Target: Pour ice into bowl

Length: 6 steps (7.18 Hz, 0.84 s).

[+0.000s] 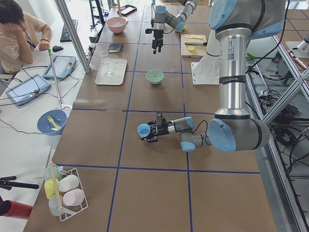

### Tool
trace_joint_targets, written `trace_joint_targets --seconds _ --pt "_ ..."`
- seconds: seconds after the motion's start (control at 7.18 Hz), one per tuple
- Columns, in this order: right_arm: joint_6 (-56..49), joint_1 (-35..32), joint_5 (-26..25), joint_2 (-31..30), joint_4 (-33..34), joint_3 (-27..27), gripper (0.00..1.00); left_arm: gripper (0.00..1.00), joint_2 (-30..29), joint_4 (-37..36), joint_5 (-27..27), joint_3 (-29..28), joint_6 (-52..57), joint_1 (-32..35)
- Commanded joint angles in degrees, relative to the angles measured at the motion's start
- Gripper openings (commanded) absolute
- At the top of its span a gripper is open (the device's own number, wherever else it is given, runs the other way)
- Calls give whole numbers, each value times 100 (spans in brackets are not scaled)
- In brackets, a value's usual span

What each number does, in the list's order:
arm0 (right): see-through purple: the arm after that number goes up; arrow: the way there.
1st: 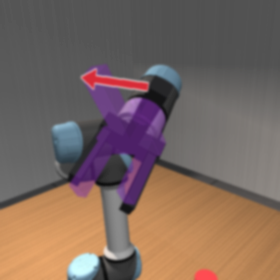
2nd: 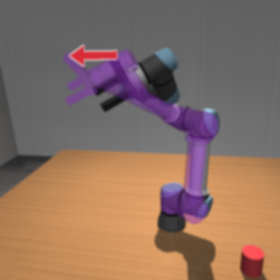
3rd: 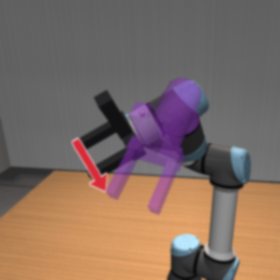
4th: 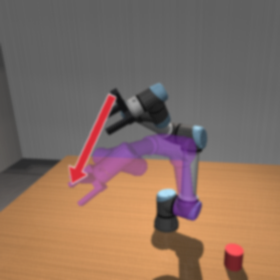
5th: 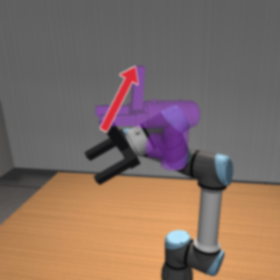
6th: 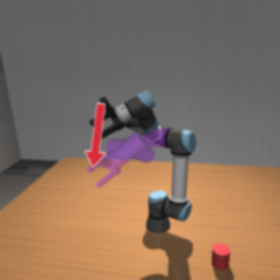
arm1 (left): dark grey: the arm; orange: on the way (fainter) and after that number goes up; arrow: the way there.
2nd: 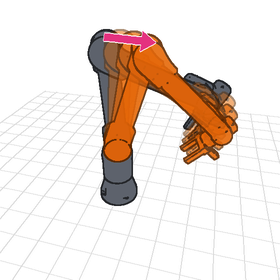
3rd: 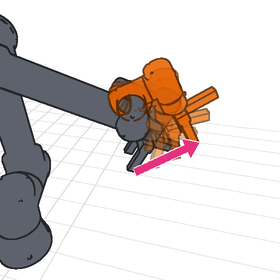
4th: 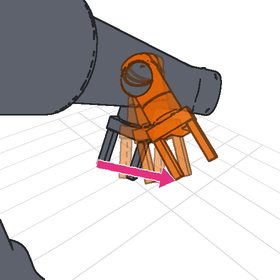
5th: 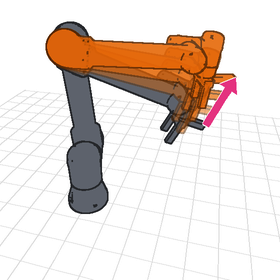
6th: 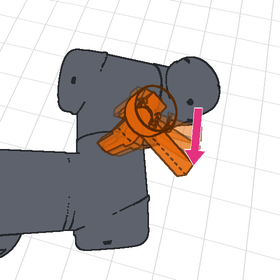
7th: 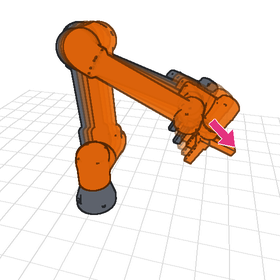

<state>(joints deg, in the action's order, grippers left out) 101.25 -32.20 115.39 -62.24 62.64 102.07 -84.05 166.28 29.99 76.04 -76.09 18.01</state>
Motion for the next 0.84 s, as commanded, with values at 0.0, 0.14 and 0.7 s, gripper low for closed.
trace_joint_targets --seconds 0.0,0.14,0.7 --pt "0 12 -8 -7 3 -21 100 0 3 27 -10 16 24 19" --pt "0 12 -8 -7 3 -21 100 0 3 70 -19 68 50 45" --pt "-9 30 1 -68 -15 -30 100 0 -932 45 60 1789 3988 37"
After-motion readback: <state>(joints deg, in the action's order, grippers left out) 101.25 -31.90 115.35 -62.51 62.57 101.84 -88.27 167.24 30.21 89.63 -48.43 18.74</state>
